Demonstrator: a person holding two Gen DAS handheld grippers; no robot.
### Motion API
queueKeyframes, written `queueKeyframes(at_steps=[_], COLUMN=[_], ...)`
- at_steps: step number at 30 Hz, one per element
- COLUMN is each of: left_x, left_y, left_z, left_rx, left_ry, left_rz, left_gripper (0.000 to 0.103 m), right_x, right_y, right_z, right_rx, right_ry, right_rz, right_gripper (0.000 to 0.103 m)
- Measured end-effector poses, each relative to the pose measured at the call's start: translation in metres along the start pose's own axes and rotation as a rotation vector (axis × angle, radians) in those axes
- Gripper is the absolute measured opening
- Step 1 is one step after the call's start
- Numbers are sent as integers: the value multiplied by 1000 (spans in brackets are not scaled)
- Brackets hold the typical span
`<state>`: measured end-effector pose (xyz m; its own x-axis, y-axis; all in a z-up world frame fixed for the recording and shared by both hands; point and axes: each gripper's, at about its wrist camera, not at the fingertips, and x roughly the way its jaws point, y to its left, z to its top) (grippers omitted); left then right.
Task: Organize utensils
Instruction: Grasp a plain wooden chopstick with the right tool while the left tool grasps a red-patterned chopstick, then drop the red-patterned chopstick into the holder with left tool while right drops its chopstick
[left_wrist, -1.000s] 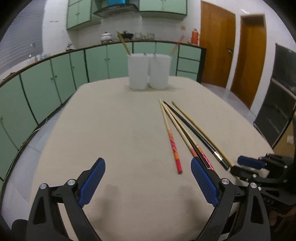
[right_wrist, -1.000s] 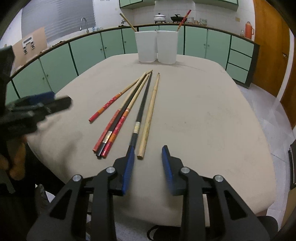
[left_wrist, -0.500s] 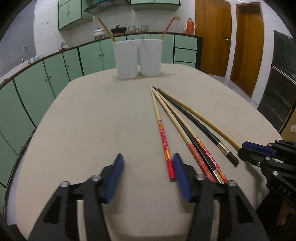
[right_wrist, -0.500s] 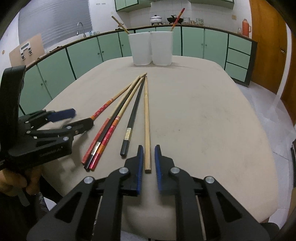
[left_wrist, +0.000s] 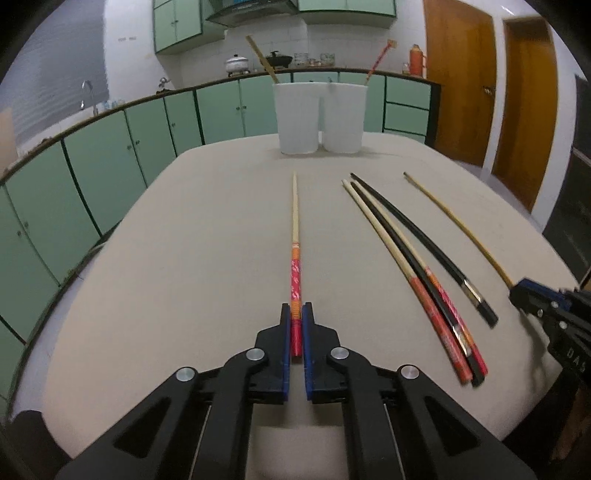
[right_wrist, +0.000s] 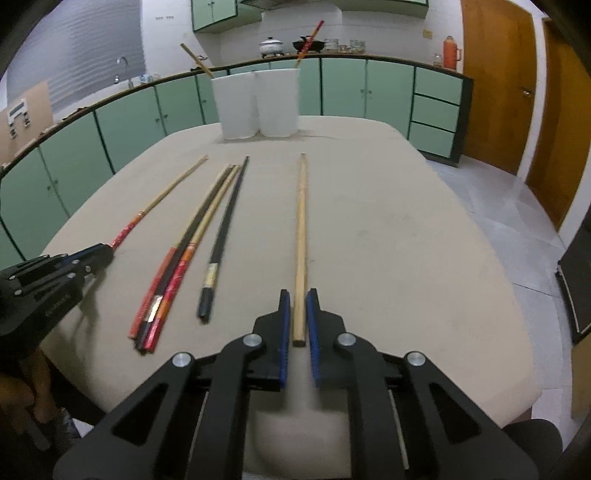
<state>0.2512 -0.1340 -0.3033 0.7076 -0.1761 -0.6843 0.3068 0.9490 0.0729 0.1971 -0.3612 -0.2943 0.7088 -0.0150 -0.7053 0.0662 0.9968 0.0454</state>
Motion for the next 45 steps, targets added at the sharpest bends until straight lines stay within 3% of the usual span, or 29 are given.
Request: queueKeyframes(at_steps=[2,5,7,8,9,14,20,27,33,45], left_x=[-2,2,4,4,4,-24,-70,-106,-107,-86], left_y=[1,7,9,9,11,20,35,50,61,76], left_z=[-2,-1,0,1,3,20,49,91,124,201], left_rx=[16,8,8,2,-4,-50,-86,-73,-59,-25], left_ry=[-2,-9,-18,-13,-7,-8,-54,-134,-125,-6], left_rz=[7,-12,-31,-51,-62,-104,-126,-143,-180,-270], left_gripper=[20,22,20,7,6,6,6,6,5,5], right_x=[-2,0,1,1,0,-26,-79,-115,-108,-82], right_y=[0,-3,-4,-4,-4,-9,-6,-1,6,7], right_z=[-2,-2,-1,0,1,13,50,111,154,246], right_rx=[0,11,19,20,24,56,58,-27,-104,-132], right_ry=[-1,0,4,7,9,-36,-150,-237,-189,-18], right_rz=[6,15,22,15,14,35,57,76,93,148], right_gripper=[16,16,15,12,7,6,6,6,6,6])
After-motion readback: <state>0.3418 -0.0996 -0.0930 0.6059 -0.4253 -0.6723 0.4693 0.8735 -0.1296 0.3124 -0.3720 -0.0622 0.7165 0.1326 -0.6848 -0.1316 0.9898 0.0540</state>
